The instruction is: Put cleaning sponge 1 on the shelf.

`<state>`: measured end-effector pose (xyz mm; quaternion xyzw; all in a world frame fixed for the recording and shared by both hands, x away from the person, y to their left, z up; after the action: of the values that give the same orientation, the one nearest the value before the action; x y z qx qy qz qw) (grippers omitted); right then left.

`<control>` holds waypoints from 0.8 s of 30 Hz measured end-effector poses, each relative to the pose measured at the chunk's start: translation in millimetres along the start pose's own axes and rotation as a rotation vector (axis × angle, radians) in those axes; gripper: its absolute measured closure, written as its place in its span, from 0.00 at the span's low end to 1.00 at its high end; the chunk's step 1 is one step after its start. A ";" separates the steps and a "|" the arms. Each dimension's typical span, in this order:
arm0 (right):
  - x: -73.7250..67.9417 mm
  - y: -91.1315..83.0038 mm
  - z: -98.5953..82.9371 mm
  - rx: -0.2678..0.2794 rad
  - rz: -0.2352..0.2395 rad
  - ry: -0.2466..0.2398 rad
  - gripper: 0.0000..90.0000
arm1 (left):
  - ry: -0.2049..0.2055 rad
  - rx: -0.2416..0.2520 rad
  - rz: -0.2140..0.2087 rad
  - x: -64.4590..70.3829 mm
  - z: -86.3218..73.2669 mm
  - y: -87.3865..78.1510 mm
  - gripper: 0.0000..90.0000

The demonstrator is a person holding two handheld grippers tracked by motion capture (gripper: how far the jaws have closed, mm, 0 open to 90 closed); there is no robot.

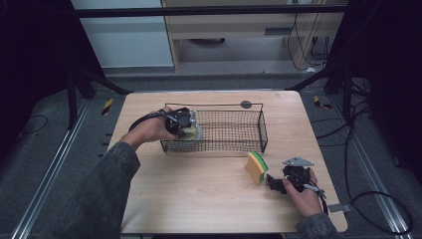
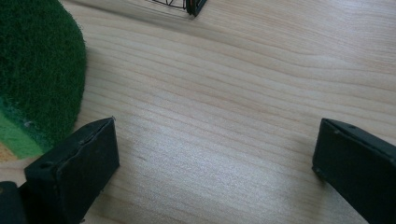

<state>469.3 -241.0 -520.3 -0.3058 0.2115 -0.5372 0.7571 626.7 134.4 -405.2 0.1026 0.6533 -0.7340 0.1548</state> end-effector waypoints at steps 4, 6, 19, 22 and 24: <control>0.0 0.0 0.0 -0.001 0.000 0.000 0.01 | -0.008 -0.004 -0.010 -1.0 -0.2 2.2 0.78; 0.0 0.0 0.0 0.000 0.000 0.000 0.01 | -0.013 -0.003 -0.013 -1.5 -0.8 3.5 0.78; 0.0 -0.1 0.0 -0.001 0.000 0.000 0.01 | -0.024 -0.011 -0.028 -3.0 -2.3 7.4 0.78; 0.0 0.0 0.0 0.000 0.000 0.000 0.01 | -0.033 -0.003 -0.029 -2.2 -2.1 7.8 0.78; 0.0 0.0 0.0 -0.001 0.000 0.000 0.01 | -0.028 -0.006 -0.033 -2.7 -1.0 6.2 0.77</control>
<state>469.3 -241.0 -520.2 -0.3059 0.2118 -0.5370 0.7571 631.4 135.0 -410.2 0.0810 0.6547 -0.7359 0.1523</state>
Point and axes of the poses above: each handheld gripper's, and its own axes: y roughly forward along the jaws, z roughly out of its top, x roughly to its right, the point moved 1 cm from there along y, roughly forward along the jaws
